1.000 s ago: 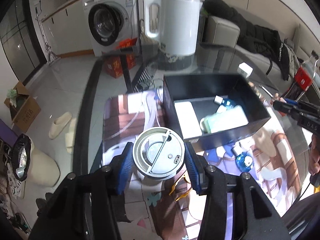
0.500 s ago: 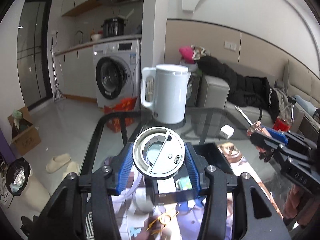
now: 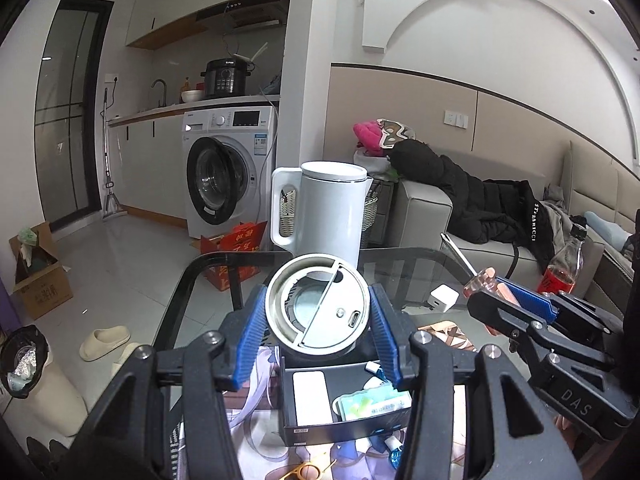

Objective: Organize rigid objects
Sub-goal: 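Lower the cup lid and screwdriver into the black box and release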

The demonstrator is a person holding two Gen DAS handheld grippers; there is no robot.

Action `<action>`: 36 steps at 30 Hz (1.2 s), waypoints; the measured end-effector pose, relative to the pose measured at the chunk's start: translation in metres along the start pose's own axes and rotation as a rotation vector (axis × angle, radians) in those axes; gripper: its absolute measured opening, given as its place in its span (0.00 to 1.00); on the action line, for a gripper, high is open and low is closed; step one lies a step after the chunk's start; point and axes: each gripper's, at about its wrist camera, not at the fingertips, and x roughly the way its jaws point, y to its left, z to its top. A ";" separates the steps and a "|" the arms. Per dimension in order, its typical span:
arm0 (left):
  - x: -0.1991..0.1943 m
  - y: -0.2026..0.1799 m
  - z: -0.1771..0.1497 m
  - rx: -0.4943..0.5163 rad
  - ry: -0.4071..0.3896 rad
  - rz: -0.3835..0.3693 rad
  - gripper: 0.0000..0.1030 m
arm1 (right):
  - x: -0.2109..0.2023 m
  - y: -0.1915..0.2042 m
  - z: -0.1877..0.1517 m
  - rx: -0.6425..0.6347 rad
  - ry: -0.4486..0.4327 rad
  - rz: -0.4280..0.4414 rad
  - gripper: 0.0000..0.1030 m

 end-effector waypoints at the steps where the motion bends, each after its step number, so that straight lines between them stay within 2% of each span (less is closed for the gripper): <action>1: 0.002 0.001 0.000 -0.005 0.001 0.000 0.47 | 0.002 -0.001 0.000 0.002 0.001 -0.002 0.26; 15: 0.013 -0.001 -0.002 -0.009 0.018 0.010 0.47 | 0.018 -0.010 -0.005 0.016 0.023 -0.024 0.26; 19: 0.034 -0.006 -0.009 -0.004 0.085 0.001 0.47 | 0.037 -0.013 -0.012 0.031 0.114 -0.029 0.26; 24: 0.067 -0.009 -0.022 -0.013 0.237 -0.015 0.47 | 0.061 -0.020 -0.026 0.063 0.252 -0.035 0.24; 30: 0.086 -0.016 -0.034 0.009 0.311 -0.003 0.47 | 0.079 -0.028 -0.041 0.093 0.346 -0.042 0.24; 36: 0.104 -0.020 -0.047 0.019 0.423 -0.006 0.47 | 0.093 -0.034 -0.054 0.112 0.428 -0.035 0.24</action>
